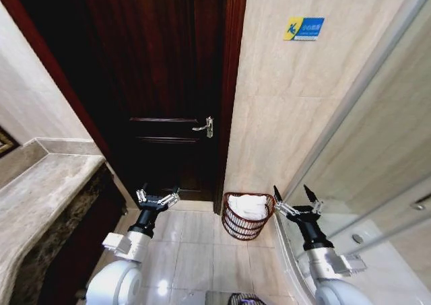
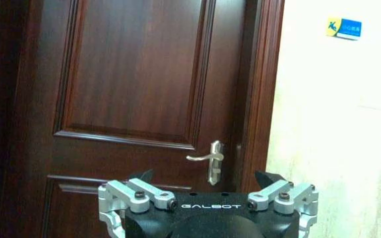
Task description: Discard the used towel into the hamper.
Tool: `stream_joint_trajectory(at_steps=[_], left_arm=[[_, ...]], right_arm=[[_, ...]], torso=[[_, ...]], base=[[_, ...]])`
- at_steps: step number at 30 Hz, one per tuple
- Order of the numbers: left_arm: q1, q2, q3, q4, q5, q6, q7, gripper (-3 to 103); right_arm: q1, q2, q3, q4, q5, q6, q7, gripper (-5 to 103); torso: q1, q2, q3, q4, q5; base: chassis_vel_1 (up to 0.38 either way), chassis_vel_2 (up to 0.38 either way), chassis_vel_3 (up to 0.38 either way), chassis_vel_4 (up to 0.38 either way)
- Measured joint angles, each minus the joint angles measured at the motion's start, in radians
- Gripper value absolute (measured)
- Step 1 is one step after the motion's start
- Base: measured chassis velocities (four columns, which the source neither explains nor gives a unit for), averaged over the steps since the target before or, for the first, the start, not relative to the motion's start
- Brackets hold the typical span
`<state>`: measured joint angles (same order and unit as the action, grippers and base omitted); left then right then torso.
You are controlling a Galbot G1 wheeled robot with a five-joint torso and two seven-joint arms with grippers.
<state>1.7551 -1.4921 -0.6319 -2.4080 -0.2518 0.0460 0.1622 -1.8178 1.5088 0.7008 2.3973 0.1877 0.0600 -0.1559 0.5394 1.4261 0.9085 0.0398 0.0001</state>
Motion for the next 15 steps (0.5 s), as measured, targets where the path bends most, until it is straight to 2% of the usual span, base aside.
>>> stream_joint_trajectory(at_steps=[15], left_arm=[[0.000,0.000,0.000,0.000,0.000,0.000,0.000,100]], right_arm=[[0.000,0.000,0.000,0.000,0.000,0.000,0.000,100]], torso=[[0.000,0.000,0.000,-0.0002,-0.0001]], base=[[0.104,-0.099,-0.104,0.101]])
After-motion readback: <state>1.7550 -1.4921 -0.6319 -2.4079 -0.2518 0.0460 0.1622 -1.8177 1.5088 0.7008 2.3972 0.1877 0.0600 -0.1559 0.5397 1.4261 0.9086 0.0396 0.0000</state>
